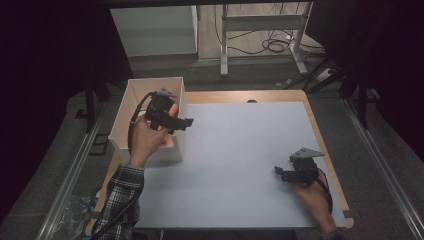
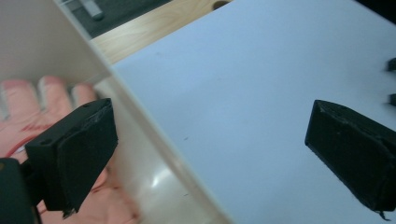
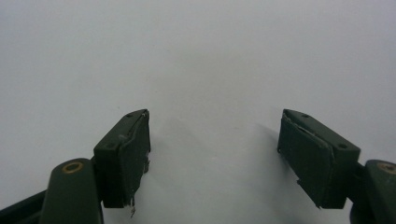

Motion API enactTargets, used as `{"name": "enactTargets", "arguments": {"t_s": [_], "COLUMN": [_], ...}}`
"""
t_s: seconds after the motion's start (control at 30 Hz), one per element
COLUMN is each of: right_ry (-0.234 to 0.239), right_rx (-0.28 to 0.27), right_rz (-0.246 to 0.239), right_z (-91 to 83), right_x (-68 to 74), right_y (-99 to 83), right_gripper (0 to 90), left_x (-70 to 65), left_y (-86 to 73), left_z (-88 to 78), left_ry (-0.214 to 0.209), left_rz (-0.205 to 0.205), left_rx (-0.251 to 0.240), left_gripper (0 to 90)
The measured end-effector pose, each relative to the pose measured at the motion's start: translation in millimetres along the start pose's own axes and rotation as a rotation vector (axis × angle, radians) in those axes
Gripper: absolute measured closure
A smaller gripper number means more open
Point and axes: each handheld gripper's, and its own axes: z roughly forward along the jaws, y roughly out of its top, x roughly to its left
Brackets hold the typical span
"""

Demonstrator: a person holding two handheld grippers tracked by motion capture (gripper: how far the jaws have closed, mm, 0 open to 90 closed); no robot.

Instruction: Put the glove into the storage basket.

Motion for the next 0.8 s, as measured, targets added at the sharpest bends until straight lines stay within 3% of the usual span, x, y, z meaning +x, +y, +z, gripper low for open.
{"name": "enactTargets", "arguments": {"t_s": [0.3,0.33,0.37,0.47,0.53,0.8], "right_ry": [0.000,0.000,0.000,-0.001,-0.001,0.000], "right_rx": [0.000,0.000,0.000,0.002,0.002,0.001], "right_rz": [-0.001,-0.001,-0.001,-0.002,-0.002,-0.003], "right_z": [0.0,0.0,0.0,-0.1,-0.1,-0.1], "right_x": [0.0,0.0,0.0,-0.1,-0.1,-0.1], "right_y": [0.0,0.0,0.0,0.1,0.1,0.1], "right_gripper": [25.7,25.7,25.7,25.7,25.7,25.7], "left_x": [-50.5,-50.5,-60.0,-69.2,-82.1,-101.1], "left_y": [-4.8,-4.8,-8.1,-12.5,-20.2,-44.2], "left_z": [15.5,15.5,19.7,25.2,35.0,61.7], "left_ry": [-0.107,-0.107,-0.125,-0.150,-0.167,-0.232], "left_rz": [0.100,0.100,0.119,0.135,0.169,0.180], "left_rx": [-0.031,-0.031,-0.034,-0.039,-0.033,-0.029], "left_gripper": [2.7,2.7,2.7,2.7,2.7,2.4]}}
